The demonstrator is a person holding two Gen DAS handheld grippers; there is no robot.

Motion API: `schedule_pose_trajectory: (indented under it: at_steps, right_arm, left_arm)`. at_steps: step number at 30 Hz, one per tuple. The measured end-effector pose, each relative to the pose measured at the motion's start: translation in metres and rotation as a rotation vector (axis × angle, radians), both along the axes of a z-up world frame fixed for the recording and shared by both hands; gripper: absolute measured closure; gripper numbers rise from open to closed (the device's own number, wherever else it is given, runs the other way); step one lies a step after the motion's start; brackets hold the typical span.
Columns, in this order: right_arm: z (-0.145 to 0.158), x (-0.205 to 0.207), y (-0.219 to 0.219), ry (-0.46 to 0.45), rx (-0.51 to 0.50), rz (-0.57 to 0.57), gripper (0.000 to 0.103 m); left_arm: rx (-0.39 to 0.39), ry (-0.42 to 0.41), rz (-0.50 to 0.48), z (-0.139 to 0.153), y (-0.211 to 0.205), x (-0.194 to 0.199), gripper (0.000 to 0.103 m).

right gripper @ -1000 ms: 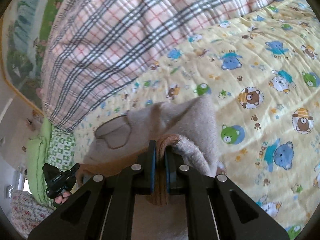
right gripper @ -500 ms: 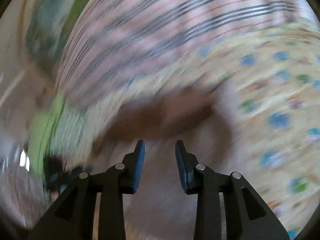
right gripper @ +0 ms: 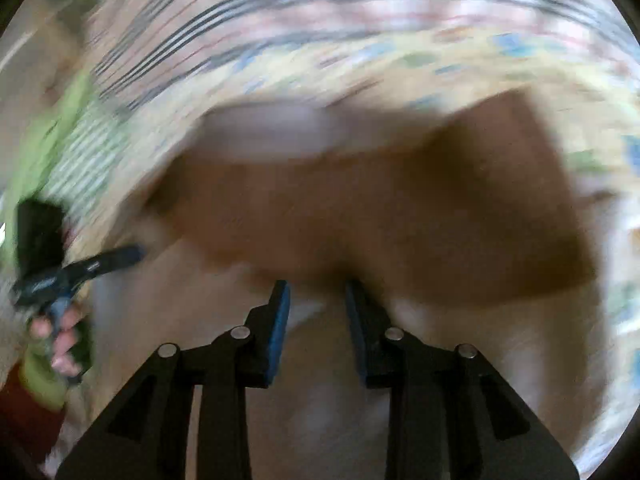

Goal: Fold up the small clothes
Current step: 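Lift the hem with both grippers and fold it over toward the collar, then open both grippers to release the folded hem on the sweater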

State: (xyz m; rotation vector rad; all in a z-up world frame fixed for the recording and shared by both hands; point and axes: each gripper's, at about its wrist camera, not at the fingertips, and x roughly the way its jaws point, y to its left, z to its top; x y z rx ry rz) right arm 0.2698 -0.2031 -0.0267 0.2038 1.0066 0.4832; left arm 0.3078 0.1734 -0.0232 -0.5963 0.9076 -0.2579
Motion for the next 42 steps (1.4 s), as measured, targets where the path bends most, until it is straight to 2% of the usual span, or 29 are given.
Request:
schedule_pose_trajectory:
  at_steps: [1,2,3,4,6,9,10,11,13,16,22,28,36,42]
  right_arm:
    - [0.001,0.005,-0.015,-0.027,0.015,-0.070,0.077]
    - [0.001,0.008,-0.025,-0.042,0.027,-0.111,0.083]
    - [0.001,0.009,-0.041,-0.056,0.037,-0.187,0.083]
    - [0.001,0.008,-0.053,-0.058,0.071,-0.229,0.083]
    - [0.003,0.004,-0.068,-0.053,0.162,-0.280,0.083]
    - [0.012,-0.013,-0.076,-0.080,0.127,-0.306,0.080]
    - [0.014,-0.018,-0.079,-0.080,0.130,-0.311,0.080]
    - [0.017,-0.027,-0.082,-0.076,0.142,-0.311,0.078]
    - [0.021,-0.045,-0.088,-0.073,0.159,-0.308,0.074]
    - [0.023,-0.073,-0.088,-0.073,0.173,-0.302,0.068]
    - [0.016,-0.132,-0.083,-0.039,0.197,-0.258,0.067]
    - [0.014,-0.174,-0.068,-0.035,0.175,-0.215,0.065]
    - [0.007,-0.215,-0.052,-0.008,0.176,-0.184,0.060]
    - [0.006,-0.230,-0.041,0.002,0.175,-0.163,0.057]
  left_arm:
    - [0.001,-0.006,0.038,-0.002,0.015,0.003,0.076]
    - [-0.002,-0.010,0.068,-0.003,0.027,0.005,0.079]
    - [0.004,-0.006,0.113,-0.005,0.040,0.008,0.079]
    - [-0.033,-0.015,0.137,-0.009,0.054,0.008,0.080]
    - [-0.101,-0.024,0.162,-0.014,0.068,0.008,0.080]
    - [-0.085,-0.041,0.250,-0.008,0.074,-0.006,0.080]
    - [-0.090,-0.042,0.280,-0.006,0.076,-0.011,0.075]
    - [-0.092,-0.041,0.297,-0.003,0.074,-0.015,0.064]
    - [-0.096,-0.036,0.328,0.002,0.074,-0.031,0.061]
    - [-0.101,-0.039,0.327,0.009,0.069,-0.063,0.061]
    - [-0.143,-0.051,0.275,0.022,0.031,-0.141,0.054]
    - [-0.198,-0.015,0.209,0.018,-0.012,-0.194,0.051]
    - [-0.260,0.051,0.227,0.000,-0.042,-0.236,0.048]
    - [-0.283,0.049,0.271,-0.005,-0.044,-0.241,0.044]
